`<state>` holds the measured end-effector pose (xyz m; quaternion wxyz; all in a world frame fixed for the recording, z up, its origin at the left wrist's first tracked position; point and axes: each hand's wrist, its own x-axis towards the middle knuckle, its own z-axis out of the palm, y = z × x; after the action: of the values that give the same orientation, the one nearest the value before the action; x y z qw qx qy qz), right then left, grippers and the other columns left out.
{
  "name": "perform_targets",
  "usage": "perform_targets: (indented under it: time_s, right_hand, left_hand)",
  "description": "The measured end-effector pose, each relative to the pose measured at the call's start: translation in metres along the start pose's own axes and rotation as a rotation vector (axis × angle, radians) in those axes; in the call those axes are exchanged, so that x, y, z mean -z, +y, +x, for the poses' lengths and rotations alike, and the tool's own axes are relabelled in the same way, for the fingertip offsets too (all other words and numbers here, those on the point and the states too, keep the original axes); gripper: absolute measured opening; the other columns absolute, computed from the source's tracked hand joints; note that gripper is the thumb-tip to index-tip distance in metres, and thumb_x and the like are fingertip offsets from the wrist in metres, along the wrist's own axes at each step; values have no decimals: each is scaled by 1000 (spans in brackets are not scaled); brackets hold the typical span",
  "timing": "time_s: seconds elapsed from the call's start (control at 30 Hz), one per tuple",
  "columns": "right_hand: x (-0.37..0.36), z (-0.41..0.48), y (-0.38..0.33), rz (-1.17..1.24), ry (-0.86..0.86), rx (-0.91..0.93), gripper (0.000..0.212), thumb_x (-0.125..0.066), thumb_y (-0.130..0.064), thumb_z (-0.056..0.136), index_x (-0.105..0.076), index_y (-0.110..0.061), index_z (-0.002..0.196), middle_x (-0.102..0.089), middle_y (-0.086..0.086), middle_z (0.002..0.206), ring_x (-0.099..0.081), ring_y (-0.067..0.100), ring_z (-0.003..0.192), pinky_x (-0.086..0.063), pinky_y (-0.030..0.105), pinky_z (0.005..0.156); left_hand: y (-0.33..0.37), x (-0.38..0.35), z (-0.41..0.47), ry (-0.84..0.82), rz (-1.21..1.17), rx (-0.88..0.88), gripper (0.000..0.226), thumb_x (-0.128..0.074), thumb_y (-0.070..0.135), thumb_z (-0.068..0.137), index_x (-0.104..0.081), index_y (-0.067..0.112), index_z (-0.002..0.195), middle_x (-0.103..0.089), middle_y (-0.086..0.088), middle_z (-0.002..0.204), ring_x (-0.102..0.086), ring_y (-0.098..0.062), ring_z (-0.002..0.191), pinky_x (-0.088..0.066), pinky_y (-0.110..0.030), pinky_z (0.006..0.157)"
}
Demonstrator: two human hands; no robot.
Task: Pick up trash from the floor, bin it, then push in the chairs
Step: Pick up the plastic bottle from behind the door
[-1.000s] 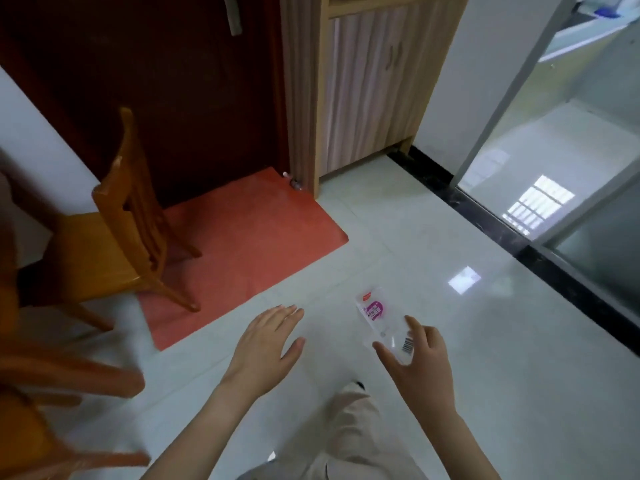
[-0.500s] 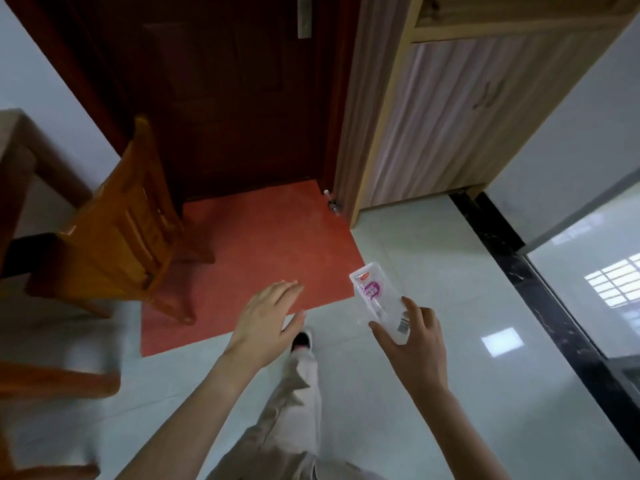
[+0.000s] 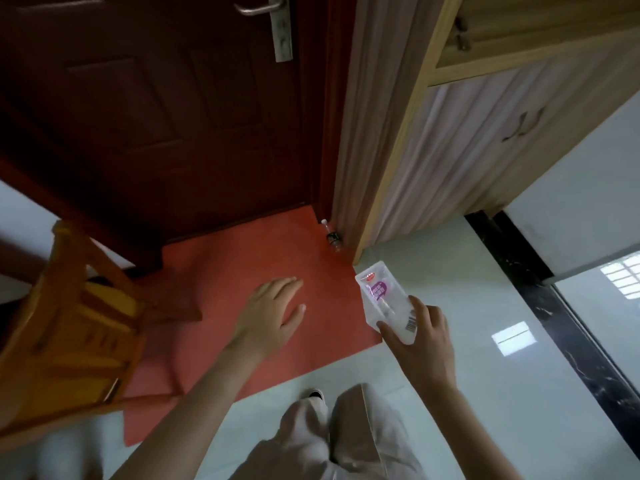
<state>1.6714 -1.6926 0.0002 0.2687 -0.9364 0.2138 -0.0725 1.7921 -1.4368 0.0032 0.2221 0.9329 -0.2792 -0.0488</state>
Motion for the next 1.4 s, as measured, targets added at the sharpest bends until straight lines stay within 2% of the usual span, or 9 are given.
perform_targets:
  time_s: [0.17, 0.3, 0.47, 0.6, 0.87, 1.07, 1.2, 1.3, 1.4]
  right_hand:
    - [-33, 96, 7, 3, -47, -32, 71, -80, -46, 72, -54, -10, 126, -56, 9, 109, -53, 27, 96, -50, 36, 70]
    - [-77, 173, 24, -14, -82, -25, 68, -80, -47, 71, -54, -11, 124, -57, 9, 107, -53, 27, 93, -48, 34, 67]
    - [-140, 246, 46, -25, -117, -120, 70, -78, -47, 72, -52, -10, 125, -57, 12, 105, -52, 28, 90, -52, 39, 67]
    - [-206, 282, 68, -20, -124, -177, 71, -79, -46, 72, -51, -11, 128, -56, 12, 107, -52, 27, 92, -49, 35, 65]
    - [-416, 346, 170, -17, -177, -155, 70, -74, -49, 76, -50, -14, 132, -53, 7, 116, -51, 24, 101, -43, 30, 70]
    - [-578, 382, 274, -72, -199, -92, 77, -65, -63, 76, -44, -20, 137, -52, -1, 117, -49, 15, 99, -53, 32, 72]
    - [-650, 393, 325, -99, -196, -41, 77, -64, -64, 77, -42, -24, 139, -50, -5, 116, -43, 9, 95, -52, 28, 70]
    - [-681, 396, 353, -142, -187, 16, 78, -59, -66, 77, -44, -21, 138, -52, -4, 114, -44, 9, 92, -52, 27, 66]
    - [-701, 398, 369, -129, -174, 3, 78, -53, -70, 77, -45, -21, 137, -51, -6, 112, -47, 10, 91, -53, 29, 66]
  left_hand:
    - [-34, -24, 95, -37, -28, 41, 50, -42, 40, 89, -61, 10, 125, -63, -6, 124, -57, -24, 113, -46, -39, 98]
    - [-63, -59, 162, -70, -17, 86, 50, -43, 40, 88, -61, 10, 123, -64, -6, 121, -60, -26, 109, -46, -38, 96]
    - [-102, -106, 232, -147, -63, 145, 56, -39, 44, 88, -59, 9, 127, -61, -7, 128, -56, -25, 116, -44, -38, 99]
    - [-149, -157, 285, -195, -60, 136, 58, -35, 47, 89, -54, 13, 132, -58, -3, 133, -52, -20, 122, -35, -28, 102]
    - [-294, -357, 379, -217, -113, 52, 64, -32, 51, 88, -50, 14, 137, -53, -2, 138, -46, -17, 126, -37, -30, 105]
    - [-401, -536, 440, -214, -85, -62, 57, -40, 48, 92, -48, 16, 138, -53, -2, 136, -48, -20, 124, -40, -32, 103]
    - [-447, -635, 480, -210, -68, -164, 64, -37, 52, 88, -45, 15, 140, -55, -6, 130, -50, -24, 116, -39, -30, 96]
    - [-465, -687, 509, -188, -3, -289, 62, -53, 44, 87, -42, 17, 142, -52, -6, 135, -50, -23, 117, -38, -31, 99]
    - [-473, -719, 531, -171, 26, -433, 74, -69, 31, 79, -38, 20, 145, -41, -3, 147, -41, -20, 130, -33, -31, 104]
